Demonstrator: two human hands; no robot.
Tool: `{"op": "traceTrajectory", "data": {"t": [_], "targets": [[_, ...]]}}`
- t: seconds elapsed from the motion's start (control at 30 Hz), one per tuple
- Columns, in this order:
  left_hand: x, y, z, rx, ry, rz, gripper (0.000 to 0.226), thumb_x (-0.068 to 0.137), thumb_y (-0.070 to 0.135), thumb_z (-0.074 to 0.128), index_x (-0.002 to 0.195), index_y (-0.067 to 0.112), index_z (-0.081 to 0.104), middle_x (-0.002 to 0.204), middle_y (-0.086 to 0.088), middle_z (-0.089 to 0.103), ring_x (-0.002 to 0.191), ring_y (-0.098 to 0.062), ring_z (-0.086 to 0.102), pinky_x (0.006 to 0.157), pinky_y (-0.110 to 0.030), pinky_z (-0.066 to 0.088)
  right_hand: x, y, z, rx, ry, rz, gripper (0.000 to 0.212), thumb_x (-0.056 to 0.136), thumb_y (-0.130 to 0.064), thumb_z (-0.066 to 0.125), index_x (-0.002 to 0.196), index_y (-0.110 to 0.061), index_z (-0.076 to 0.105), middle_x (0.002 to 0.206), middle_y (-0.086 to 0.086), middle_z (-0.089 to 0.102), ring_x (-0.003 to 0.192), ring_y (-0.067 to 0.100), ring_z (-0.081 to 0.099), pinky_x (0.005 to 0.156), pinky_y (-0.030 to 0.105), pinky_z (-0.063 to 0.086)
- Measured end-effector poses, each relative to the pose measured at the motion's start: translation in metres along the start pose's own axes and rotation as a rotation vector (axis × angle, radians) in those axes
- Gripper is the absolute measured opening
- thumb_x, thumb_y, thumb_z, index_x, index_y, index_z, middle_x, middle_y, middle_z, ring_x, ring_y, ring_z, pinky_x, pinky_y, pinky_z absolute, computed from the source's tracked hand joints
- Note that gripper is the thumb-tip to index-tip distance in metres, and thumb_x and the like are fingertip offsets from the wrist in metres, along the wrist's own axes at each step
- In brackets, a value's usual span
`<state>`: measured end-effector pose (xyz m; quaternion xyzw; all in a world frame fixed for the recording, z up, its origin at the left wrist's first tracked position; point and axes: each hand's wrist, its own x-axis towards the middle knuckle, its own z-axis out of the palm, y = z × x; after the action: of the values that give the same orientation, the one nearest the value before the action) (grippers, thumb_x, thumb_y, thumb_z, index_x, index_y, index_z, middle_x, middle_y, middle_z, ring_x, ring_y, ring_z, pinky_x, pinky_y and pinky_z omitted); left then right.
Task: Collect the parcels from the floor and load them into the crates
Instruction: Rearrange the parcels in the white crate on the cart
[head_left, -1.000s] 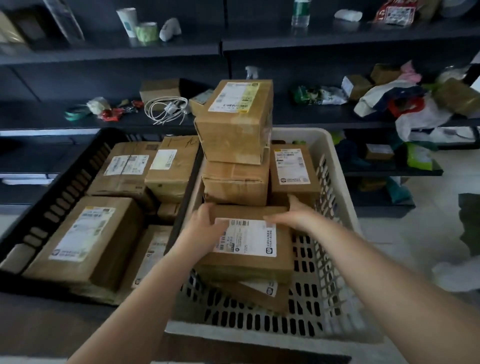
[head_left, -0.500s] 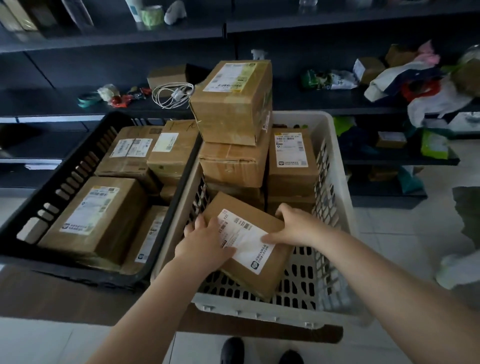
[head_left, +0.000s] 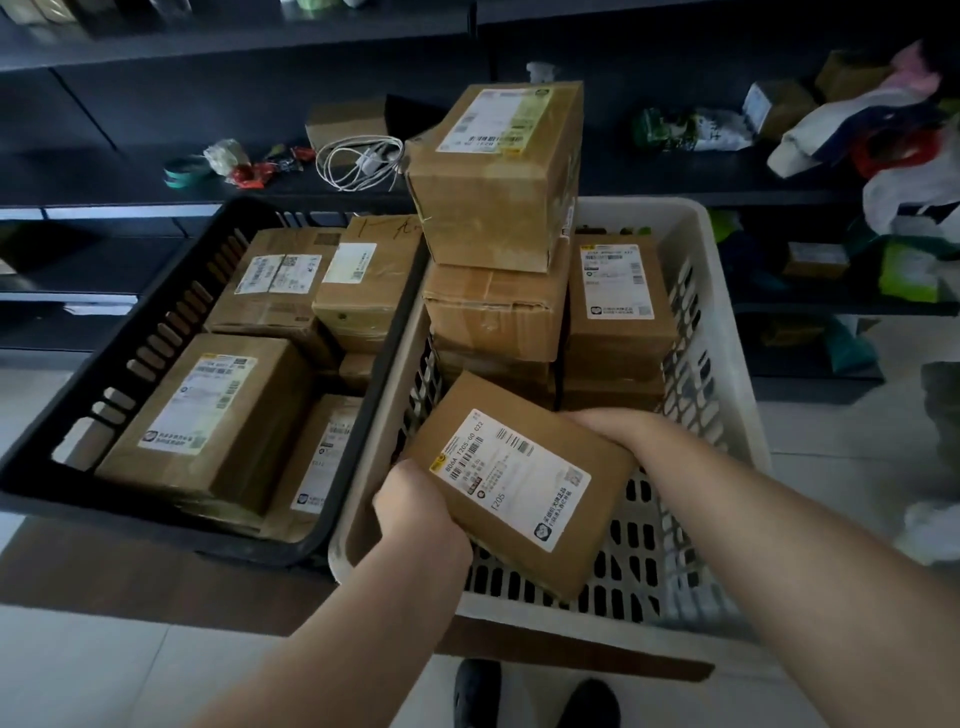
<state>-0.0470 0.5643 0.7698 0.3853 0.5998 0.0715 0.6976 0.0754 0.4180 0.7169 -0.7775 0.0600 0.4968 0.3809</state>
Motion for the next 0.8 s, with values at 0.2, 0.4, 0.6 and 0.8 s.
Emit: {"op": "traceTrajectory", "data": {"t": [0.2,0.4,0.6,0.8], "targets": [[0.021,-0.009,0.002,0.07,0.026,-0.12,0.031,0.099,0.021,0.032,0.072,0.014,0.045,0.07,-0.007,0.042,0.059,-0.02,0.041,0.063,-0.029,0.042,-0.008,0.013,-0.002,-0.085,-0.005,0.054,0.029,0.099,-0.028,0.045,0.076,-0.015,0.056,0.076,0.004,0.055,0.065,0.015,0.052,0.057,0.025,0.042],[0.024,-0.026,0.016,0.212,-0.096,-0.373,0.054,0.094,0.048,0.027,0.088,0.013,0.068,0.092,-0.011,0.072,0.095,-0.033,0.064,0.103,-0.056,0.036,-0.025,0.018,-0.003,-0.104,0.109,0.066,0.032,0.099,-0.018,0.044,0.068,-0.014,0.053,0.072,0.004,0.052,0.062,0.015,0.049,0.055,0.024,0.04],[0.025,-0.033,0.029,0.369,-0.227,-0.321,0.068,0.09,0.063,0.026,0.083,0.014,0.073,0.084,-0.014,0.074,0.089,-0.033,0.065,0.096,-0.055,0.042,-0.035,0.025,-0.002,0.096,0.184,0.053,0.025,0.099,-0.021,0.044,0.084,-0.01,0.062,0.088,0.014,0.059,0.076,0.023,0.058,0.067,0.032,0.047],[0.038,-0.012,0.043,0.528,-0.389,-0.203,0.054,0.096,0.048,0.034,0.07,0.013,0.066,0.052,-0.011,0.069,0.066,-0.027,0.064,0.06,-0.036,0.049,-0.059,0.045,0.014,0.33,0.144,0.148,0.033,0.094,-0.039,0.049,0.093,-0.01,0.064,0.093,0.014,0.068,0.092,0.033,0.064,0.087,0.043,0.052]]}}
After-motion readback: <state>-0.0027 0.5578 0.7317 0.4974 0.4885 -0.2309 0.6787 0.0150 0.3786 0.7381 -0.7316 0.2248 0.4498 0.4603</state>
